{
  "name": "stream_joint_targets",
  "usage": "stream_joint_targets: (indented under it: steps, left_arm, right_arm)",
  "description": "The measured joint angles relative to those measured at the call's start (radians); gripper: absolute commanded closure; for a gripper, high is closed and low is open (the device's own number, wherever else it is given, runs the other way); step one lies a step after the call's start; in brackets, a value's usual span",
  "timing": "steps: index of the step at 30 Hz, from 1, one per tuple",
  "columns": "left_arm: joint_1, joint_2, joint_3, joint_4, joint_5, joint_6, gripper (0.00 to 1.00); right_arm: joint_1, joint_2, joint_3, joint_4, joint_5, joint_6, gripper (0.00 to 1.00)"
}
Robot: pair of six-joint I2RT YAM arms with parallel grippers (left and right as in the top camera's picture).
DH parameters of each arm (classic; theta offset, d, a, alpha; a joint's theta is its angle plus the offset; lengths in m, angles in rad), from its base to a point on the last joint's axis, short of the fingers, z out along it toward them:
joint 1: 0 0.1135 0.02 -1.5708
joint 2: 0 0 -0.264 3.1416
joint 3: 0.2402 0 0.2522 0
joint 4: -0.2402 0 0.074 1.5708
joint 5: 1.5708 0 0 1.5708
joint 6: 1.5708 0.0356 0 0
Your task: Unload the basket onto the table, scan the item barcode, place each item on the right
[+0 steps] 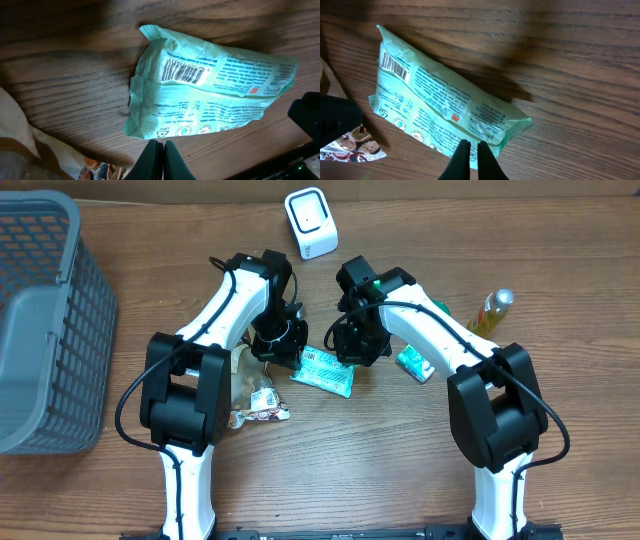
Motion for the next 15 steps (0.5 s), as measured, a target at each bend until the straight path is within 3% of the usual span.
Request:
stream_joint_targets:
  steps: [15]
  left_arm:
    - [-0.037, 0.0, -0.076, 0.062, 0.005, 0.001, 0.96]
  right_arm:
    - [-0.002, 0.0, -0.001, 0.018, 0.002, 0.0, 0.96]
